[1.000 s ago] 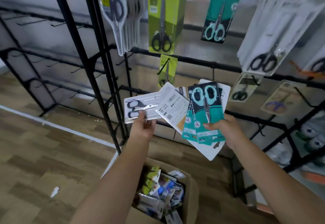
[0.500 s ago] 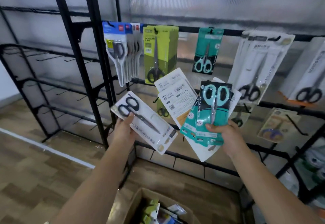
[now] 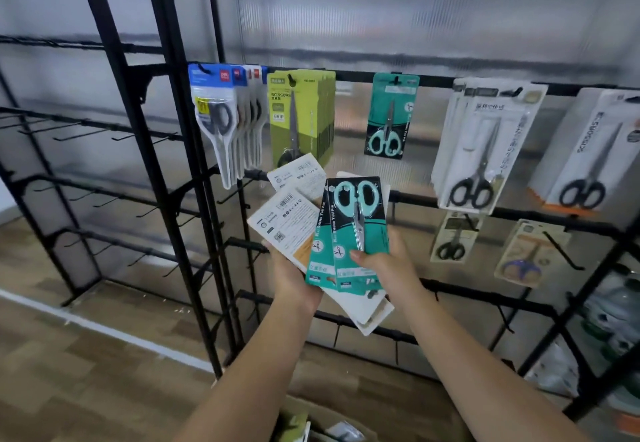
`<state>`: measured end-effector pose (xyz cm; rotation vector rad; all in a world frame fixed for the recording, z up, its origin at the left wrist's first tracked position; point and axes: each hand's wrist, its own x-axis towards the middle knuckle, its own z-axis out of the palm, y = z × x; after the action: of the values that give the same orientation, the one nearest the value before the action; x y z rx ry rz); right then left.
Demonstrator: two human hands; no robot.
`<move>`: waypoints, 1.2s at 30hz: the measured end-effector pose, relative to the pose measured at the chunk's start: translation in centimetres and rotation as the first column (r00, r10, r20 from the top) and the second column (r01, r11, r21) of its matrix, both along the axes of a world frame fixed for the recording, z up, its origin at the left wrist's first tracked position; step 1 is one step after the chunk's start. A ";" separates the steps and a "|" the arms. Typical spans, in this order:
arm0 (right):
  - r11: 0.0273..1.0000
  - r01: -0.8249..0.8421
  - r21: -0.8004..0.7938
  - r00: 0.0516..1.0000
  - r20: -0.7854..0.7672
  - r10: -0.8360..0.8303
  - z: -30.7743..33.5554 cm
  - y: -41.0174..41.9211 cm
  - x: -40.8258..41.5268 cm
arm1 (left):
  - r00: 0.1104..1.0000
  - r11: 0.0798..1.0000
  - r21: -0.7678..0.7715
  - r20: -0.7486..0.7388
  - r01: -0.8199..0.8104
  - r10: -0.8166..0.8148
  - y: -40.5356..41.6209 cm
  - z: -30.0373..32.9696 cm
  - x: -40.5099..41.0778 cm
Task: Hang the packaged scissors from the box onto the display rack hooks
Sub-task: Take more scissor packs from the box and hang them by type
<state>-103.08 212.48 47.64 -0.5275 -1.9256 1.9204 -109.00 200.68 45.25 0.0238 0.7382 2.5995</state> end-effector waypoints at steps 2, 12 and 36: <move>1.000 0.019 -0.004 0.999 -0.041 -0.019 -0.1 0.0 0.0 | 1.000 0.998 0.070 0.026 0.001 -0.003 0.1 0.2 0.1; 0.995 -0.069 0.072 0.994 -0.079 0.075 0.8 1.3 0.9 | 0.926 0.929 -0.307 -0.246 0.207 -0.287 -0.4 1.3 1.1; 0.722 -0.405 0.562 0.891 0.421 0.171 6.3 9.0 2.3 | 0.955 0.911 -0.409 -0.243 0.058 -0.170 -1.4 1.9 -0.5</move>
<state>-100.74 221.44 53.94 -0.3688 -2.8617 1.2112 -109.54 199.24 47.11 0.3000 1.3138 2.3110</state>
